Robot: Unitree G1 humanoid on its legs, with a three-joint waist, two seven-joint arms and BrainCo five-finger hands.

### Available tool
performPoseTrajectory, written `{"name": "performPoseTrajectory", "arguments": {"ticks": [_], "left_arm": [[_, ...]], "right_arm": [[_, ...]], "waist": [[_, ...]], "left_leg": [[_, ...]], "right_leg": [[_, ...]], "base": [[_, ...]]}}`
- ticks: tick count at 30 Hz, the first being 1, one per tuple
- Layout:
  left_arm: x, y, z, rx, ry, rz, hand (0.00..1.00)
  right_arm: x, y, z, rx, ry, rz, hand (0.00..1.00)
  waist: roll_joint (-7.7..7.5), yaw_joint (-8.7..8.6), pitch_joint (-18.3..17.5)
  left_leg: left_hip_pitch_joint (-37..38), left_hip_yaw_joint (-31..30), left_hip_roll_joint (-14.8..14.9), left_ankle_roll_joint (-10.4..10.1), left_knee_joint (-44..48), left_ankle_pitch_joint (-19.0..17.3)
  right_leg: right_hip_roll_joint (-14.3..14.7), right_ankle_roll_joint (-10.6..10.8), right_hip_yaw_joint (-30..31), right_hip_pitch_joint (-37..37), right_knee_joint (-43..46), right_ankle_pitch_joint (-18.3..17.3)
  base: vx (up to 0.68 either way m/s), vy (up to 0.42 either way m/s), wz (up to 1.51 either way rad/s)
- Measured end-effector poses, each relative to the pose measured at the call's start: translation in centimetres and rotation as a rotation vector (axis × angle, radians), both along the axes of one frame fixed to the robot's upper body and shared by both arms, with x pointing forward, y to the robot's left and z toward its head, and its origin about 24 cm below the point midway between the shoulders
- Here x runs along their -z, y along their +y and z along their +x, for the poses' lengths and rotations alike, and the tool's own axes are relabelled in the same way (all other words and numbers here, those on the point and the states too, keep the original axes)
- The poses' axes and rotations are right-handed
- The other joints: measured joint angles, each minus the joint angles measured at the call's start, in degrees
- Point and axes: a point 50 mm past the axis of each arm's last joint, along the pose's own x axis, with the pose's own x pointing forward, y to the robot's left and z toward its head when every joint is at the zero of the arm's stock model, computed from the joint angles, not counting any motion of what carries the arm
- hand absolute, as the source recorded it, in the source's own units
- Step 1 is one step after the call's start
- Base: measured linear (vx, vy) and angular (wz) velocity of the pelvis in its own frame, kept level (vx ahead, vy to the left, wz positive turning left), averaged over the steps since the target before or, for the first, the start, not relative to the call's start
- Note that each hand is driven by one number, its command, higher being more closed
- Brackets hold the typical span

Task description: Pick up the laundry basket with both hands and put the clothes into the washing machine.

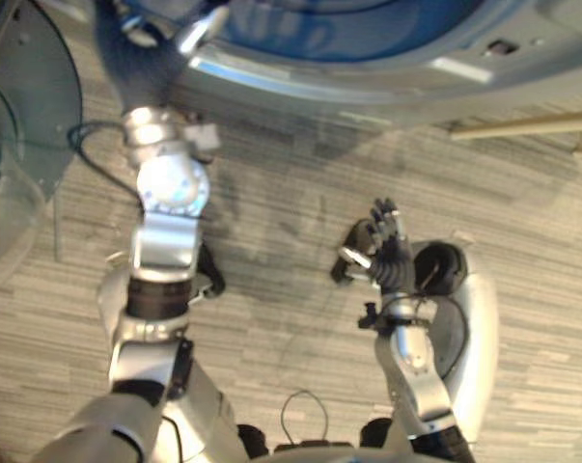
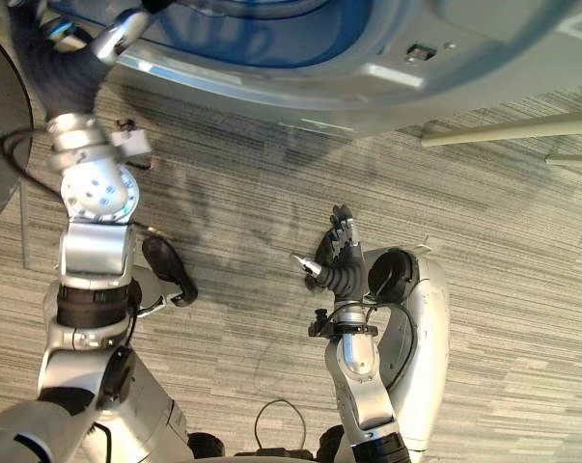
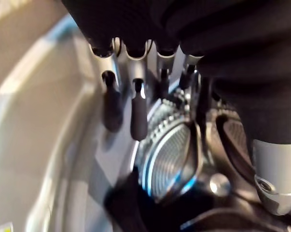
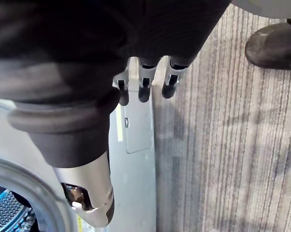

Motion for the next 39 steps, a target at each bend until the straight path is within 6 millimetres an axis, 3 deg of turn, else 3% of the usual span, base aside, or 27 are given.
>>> {"name": "performPoseTrajectory", "arguments": {"ticks": [4, 8, 12, 13, 16, 18, 21, 25, 27, 29, 32, 34, 36, 37, 39], "left_arm": [[1.2, 2.2, -1.3, -0.019, -0.047, -0.137, 0.00], [2.8, 2.0, -2.5, 0.094, -0.046, -0.165, 0.00], [6.9, 2.0, -5.0, 0.200, 0.038, -0.161, 0.00], [8.9, 2.0, -5.5, 0.252, 0.110, -0.198, 0.00], [11.5, 1.8, -6.3, 0.327, 0.196, -0.277, 0.00], [12.7, 1.2, -6.7, 0.391, 0.232, -0.310, 0.00], [16.3, -0.2, -6.2, 0.479, 0.386, -0.352, 0.00], [23.0, -1.3, -5.4, 0.528, 0.697, -0.365, 0.00], [26.3, -0.9, -6.0, 0.483, 0.851, -0.349, 0.00], [27.7, -0.6, -6.6, 0.457, 0.915, -0.341, 0.00], [31.0, -0.2, -8.5, 0.421, 1.077, -0.344, 0.00], [33.7, 0.1, -9.9, 0.382, 1.200, -0.390, 0.00], [35.2, 0.4, -11.2, 0.349, 1.267, -0.436, 0.00], [37.0, 1.0, -12.6, 0.286, 1.350, -0.485, 0.00], [38.9, 1.3, -14.5, 0.223, 1.445, -0.554, 0.00]], "right_arm": [[-0.3, -0.1, -0.3, -0.010, -0.014, -0.012, 0.00], [-0.7, -0.1, -0.4, -0.027, -0.034, -0.017, 0.00], [-0.6, -0.2, -0.5, -0.021, -0.027, -0.019, 0.00], [-0.1, -0.5, -0.6, -0.014, -0.008, -0.029, 0.00], [1.0, -1.0, -0.4, 0.001, 0.037, -0.046, 0.00], [1.9, -1.4, -0.1, 0.017, 0.079, -0.053, 0.00], [3.7, -1.9, 0.5, 0.038, 0.155, -0.072, 0.00], [6.2, -3.5, 1.6, 0.125, 0.269, -0.092, 0.00], [8.2, -5.2, 0.6, 0.208, 0.361, -0.115, 0.00], [8.8, -5.8, 0.0, 0.234, 0.388, -0.137, 0.00], [12.6, -8.1, -3.0, 0.305, 0.566, -0.193, 0.00], [15.9, -9.5, -6.2, 0.339, 0.753, -0.228, 0.00], [17.5, -10.0, -8.3, 0.345, 0.852, -0.231, 0.00], [19.0, -10.1, -10.2, 0.331, 0.946, -0.226, 0.00], [20.4, -10.0, -12.3, 0.318, 1.048, -0.217, 0.00]], "waist": [[0.49, 0.27, -1.0], [1.39, 0.29, -1.6], [1.67, 1.16, -1.8], [1.60, 2.29, -1.9], [1.57, 3.62, -2.0], [1.49, 3.84, -2.2], [1.54, 3.89, -4.6], [1.79, 4.16, -6.2], [2.28, 3.79, -7.0], [2.43, 3.59, -7.1], [2.63, 3.41, -9.6], [3.01, 3.42, -10.2], [3.07, 3.35, -12.4], [2.95, 3.33, -12.5], [2.52, 3.46, -13.8]], "left_leg": [[0.0, -0.2, -0.1, -0.6, 0.0, 0.1], [0.0, -0.8, 0.0, -1.5, 0.8, -0.4], [0.6, -0.8, -0.1, -2.3, 0.9, -0.9], [1.1, -0.7, -0.1, -2.6, 0.8, -1.0], [2.5, -0.6, -0.2, -2.5, 0.4, -1.1], [4.0, -0.2, -0.3, -2.3, -0.3, -1.2], [8.3, 1.5, -0.2, -2.3, -3.5, -1.2], [22.3, 5.4, 0.5, -2.9, -14.6, 0.0], [32.4, 8.8, 1.4, -2.8, -23.0, 1.6], [37.8, 10.7, 1.5, -3.3, -27.1, 2.6], [51.5, 14.5, 0.6, -3.6, -37.6, 4.8], [65.1, 17.2, -1.0, -3.5, -47.4, 7.2], [71.6, 18.4, -1.9, -3.4, -53.5, 8.7], [80.5, 20.0, -2.6, -3.3, -60.0, 10.2], [89.2, 22.1, -4.1, -3.6, -67.0, 12.6]], "right_leg": [[0.0, -0.6, 0.2, -0.8, 1.3, -1.2], [0.1, -0.8, 0.1, -0.7, 2.0, -1.8], [0.3, -0.6, 0.4, -0.7, 2.5, -2.6], [0.2, -0.6, 0.5, -0.4, 2.7, -2.9], [-0.1, -0.1, 0.4, 1.1, 2.7, -3.6], [-0.2, 0.0, 0.4, 2.7, 2.2, -3.9], [0.0, 0.0, 0.0, 6.3, -0.7, -3.8], [2.0, 1.2, -2.5, 19.3, -11.6, -2.1], [3.3, 2.1, -4.3, 28.9, -19.9, -0.4], [3.9, 2.3, -4.7, 33.7, -23.8, 0.6], [4.4, 3.3, -6.6, 46.3, -33.0, 2.2], [4.3, 4.7, -8.8, 59.8, -41.2, 3.6], [4.6, 5.6, -10.5, 66.6, -46.6, 4.7], [5.0, 6.8, -12.0, 75.2, -52.2, 5.9], [5.1, 8.1, -13.3, 83.1, -57.7, 7.4]], "base": [[0.04, -0.024, 0.07], [0.05, 0.001, -0.03], [0.04, 0.002, 0.02], [0.05, -0.008, 0.07], [0.04, -0.007, 0.12], [0.04, 0.000, 0.12], [0.05, -0.003, 0.06], [0.08, -0.029, -0.06], [0.14, -0.048, -0.06], [0.13, -0.031, 0.03], [0.14, -0.011, 0.18], [0.20, 0.009, 0.40], [0.15, -0.004, 0.35], [0.17, -0.014, 0.33], [0.16, -0.002, 0.24]]}}
